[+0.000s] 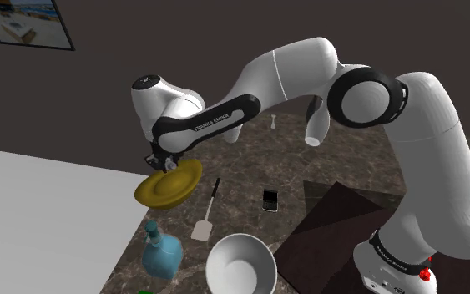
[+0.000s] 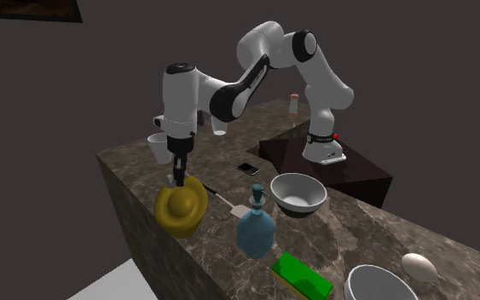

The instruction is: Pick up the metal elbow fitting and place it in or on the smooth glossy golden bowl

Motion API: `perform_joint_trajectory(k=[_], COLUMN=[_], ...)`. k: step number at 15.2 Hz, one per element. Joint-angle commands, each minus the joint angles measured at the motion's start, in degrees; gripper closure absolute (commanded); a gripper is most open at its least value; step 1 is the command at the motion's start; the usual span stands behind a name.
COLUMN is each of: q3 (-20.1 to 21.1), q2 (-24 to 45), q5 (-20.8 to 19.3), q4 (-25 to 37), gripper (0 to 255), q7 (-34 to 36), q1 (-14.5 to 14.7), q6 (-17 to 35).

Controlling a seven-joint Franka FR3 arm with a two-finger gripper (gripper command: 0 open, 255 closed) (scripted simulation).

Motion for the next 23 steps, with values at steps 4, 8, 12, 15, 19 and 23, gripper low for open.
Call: perform_joint_trajectory(k=[4, 8, 12, 15, 19, 23], q3=[-0.6, -1.1, -1.1, -1.1, -1.1, -0.4], q2=[2.0, 3.5, 3.5, 3.5, 3.5, 1.2], q5=[-0.9, -1.5, -1.5, -1.5, -1.5, -0.7], q4=[-0.7, -1.1, -1.1, -1.1, -1.1, -1.1], gripper=[255, 255, 255, 255, 0, 0], q7=[0.8, 1.4, 1.4, 1.4, 1.4, 1.0], q1=[0.2, 0.5, 0.5, 0.5, 0.5, 0.3], q6=[2.6, 4.5, 4.5, 4.5, 4.5, 2.2])
